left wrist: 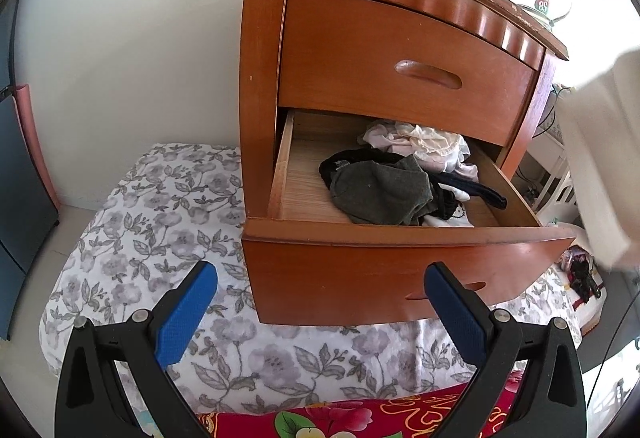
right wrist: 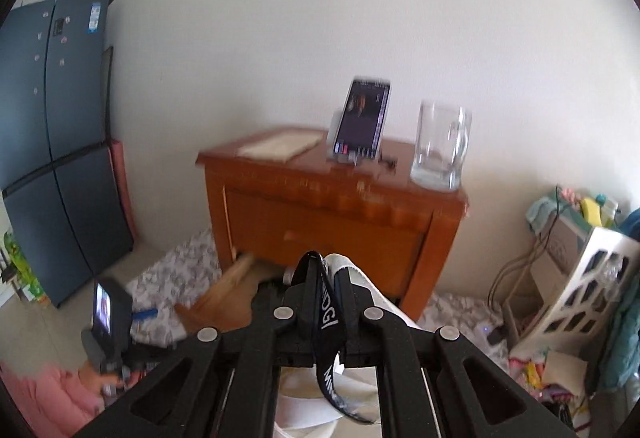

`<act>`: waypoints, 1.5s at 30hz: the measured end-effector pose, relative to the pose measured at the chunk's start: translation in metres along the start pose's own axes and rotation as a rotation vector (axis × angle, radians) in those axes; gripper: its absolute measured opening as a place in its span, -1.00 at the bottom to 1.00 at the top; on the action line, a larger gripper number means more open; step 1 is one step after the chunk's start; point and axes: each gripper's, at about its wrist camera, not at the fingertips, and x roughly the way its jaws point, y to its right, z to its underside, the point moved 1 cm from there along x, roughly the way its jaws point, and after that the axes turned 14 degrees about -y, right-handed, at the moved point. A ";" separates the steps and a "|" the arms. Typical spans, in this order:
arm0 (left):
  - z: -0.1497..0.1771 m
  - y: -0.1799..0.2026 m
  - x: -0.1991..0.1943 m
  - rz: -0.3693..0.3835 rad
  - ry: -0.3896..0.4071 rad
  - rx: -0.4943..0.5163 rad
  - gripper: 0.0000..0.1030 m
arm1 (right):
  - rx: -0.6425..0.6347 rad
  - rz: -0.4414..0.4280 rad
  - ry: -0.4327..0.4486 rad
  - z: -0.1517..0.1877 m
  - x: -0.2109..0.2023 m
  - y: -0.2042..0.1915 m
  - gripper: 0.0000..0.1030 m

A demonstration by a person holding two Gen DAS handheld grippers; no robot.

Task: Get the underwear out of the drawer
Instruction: 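Lift the white cloth out of the drawer with the right gripper, then lower the white cloth onto the red floral blanket and open the right gripper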

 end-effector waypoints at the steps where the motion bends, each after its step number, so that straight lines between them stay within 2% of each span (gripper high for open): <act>1: 0.000 0.001 0.000 0.001 -0.002 0.001 1.00 | 0.003 -0.010 -0.026 0.008 0.005 -0.002 -0.90; 7: 0.003 0.008 -0.002 0.002 -0.006 0.022 1.00 | 0.057 -0.100 -0.240 0.055 0.078 -0.014 -0.92; 14: 0.004 0.008 0.000 -0.008 -0.020 0.027 1.00 | 0.037 -0.242 -0.399 0.091 0.149 -0.051 -0.92; 18: 0.006 0.009 0.002 -0.010 -0.030 0.035 1.00 | -0.017 -0.271 -0.482 0.108 0.180 -0.078 -0.91; 22: 0.006 0.007 0.005 -0.013 -0.041 0.033 1.00 | -0.007 -0.310 -0.568 0.126 0.201 -0.089 -0.91; 27: 0.007 0.006 0.008 -0.014 -0.050 0.034 1.00 | 0.018 -0.281 -0.616 0.136 0.212 -0.084 -0.91; 38: 0.008 0.011 0.014 -0.012 -0.072 0.052 1.00 | 0.051 -0.223 -0.612 0.132 0.218 -0.070 -0.84; 45: 0.009 0.012 0.015 -0.011 -0.075 0.058 1.00 | 0.067 -0.210 -0.613 0.133 0.220 -0.065 -0.61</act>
